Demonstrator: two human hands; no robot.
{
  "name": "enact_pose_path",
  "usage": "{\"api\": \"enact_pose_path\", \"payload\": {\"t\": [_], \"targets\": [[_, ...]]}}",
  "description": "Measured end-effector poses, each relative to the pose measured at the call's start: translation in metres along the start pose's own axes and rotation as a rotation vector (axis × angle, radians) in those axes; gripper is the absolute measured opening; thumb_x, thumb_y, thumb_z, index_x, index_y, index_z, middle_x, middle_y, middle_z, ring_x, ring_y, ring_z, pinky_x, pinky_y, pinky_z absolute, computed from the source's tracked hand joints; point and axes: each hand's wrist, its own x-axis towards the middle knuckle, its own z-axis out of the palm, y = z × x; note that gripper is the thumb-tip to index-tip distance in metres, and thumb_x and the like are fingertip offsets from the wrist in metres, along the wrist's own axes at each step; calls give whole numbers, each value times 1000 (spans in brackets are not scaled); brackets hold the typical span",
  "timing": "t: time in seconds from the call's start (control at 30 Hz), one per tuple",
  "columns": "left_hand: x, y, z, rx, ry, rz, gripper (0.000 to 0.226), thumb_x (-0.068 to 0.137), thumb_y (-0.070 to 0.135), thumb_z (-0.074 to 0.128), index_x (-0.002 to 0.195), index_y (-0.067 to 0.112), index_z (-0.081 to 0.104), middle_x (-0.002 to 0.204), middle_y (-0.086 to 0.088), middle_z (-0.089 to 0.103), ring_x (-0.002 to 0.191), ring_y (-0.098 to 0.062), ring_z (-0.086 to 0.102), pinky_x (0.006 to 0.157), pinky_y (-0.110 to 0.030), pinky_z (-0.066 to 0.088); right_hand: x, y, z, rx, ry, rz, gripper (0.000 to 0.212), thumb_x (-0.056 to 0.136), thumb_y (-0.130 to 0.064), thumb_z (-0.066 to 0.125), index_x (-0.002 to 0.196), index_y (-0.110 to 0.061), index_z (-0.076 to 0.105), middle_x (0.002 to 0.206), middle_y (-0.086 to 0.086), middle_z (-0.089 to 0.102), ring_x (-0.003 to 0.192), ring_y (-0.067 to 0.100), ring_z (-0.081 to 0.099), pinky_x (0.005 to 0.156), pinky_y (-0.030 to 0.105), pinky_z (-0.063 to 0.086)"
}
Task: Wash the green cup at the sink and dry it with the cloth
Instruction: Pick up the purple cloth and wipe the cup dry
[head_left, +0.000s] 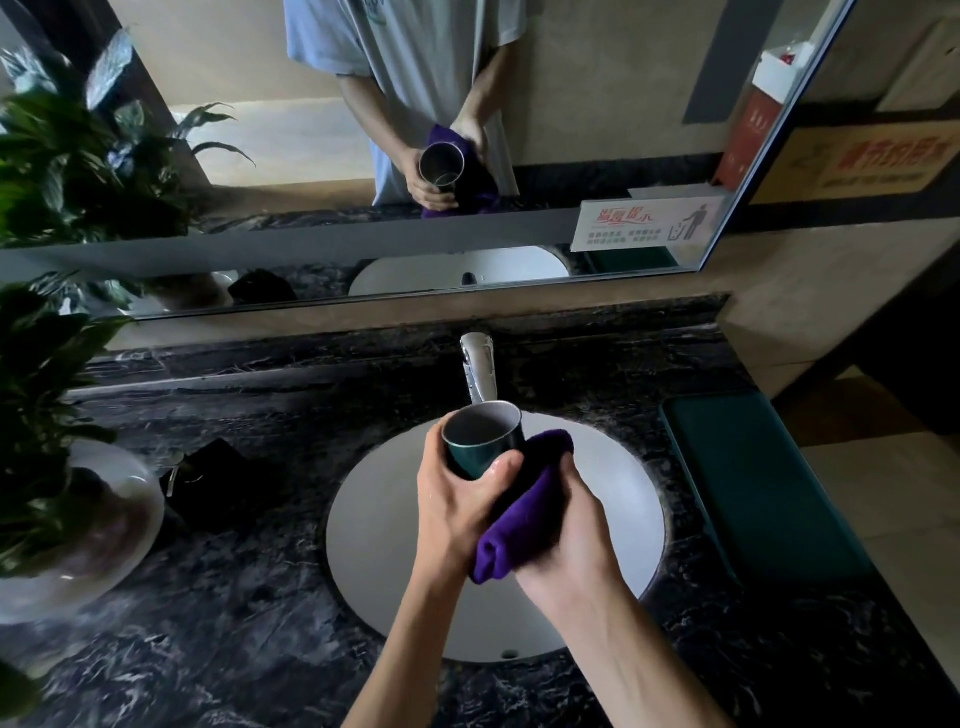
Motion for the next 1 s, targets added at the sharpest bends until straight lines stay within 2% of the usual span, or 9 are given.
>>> {"api": "enact_pose_path", "payload": {"t": [0.13,0.33,0.47,0.63,0.73,0.8,0.87,0.93,1.0], "targets": [[-14,-10,10,-34,-39,-47,65,70,50,80,125,18,64,114,1,77,106,-13,73,89,-25,57,7,-4,-1,119,43,-22,66,107,-54,38,117,0,74,105,27,76,90,40,77,77,46,63],[5,-4,1,-31,-13,-4,71,72,50,75,128,11,56,120,-7,70,107,-13,69,88,-17,53,2,2,13,72,50,-17,61,106,-52,40,135,-3,64,122,23,75,112,36,73,100,49,51],[13,1,-3,-83,60,-29,58,73,52,73,121,22,58,114,0,72,95,7,69,82,-9,50,-9,9,19,-57,12,-111,58,96,-46,53,144,-14,57,139,17,68,131,32,63,112,51,46],[-4,-6,8,-153,44,-56,52,79,52,76,120,23,64,112,1,77,103,-8,73,85,-19,56,-1,-9,20,-69,110,-225,52,101,-49,50,131,-10,68,119,17,77,109,30,75,93,45,57],[-10,-9,15,-194,35,-75,60,79,53,76,124,16,63,116,-6,76,108,-19,73,88,-27,58,2,-7,18,-98,184,-197,51,105,-51,45,124,-12,72,122,26,74,107,38,74,95,47,57],[-5,-8,15,-199,44,-93,59,77,54,74,122,18,60,118,-10,73,103,-12,72,85,-24,57,-1,-1,15,-177,128,-231,52,104,-53,44,124,-12,68,98,34,72,87,45,71,83,41,61],[0,-4,13,-175,44,-84,57,76,53,73,120,22,55,119,-11,70,98,-1,70,83,-18,55,-4,3,12,-281,64,-297,59,100,-55,50,137,-10,58,71,28,68,83,47,66,90,45,60],[1,-3,12,-152,42,-68,54,76,52,72,118,25,53,118,-8,68,96,5,68,83,-14,54,-7,5,12,-290,-19,-308,59,98,-48,53,144,-10,55,107,21,77,119,42,66,111,52,48],[-2,-4,12,-155,40,-53,51,78,51,73,118,25,53,114,-1,70,96,6,69,82,-12,53,-8,1,12,-333,-30,-343,53,101,-41,51,144,-10,56,134,19,70,130,35,63,115,54,44]]}}
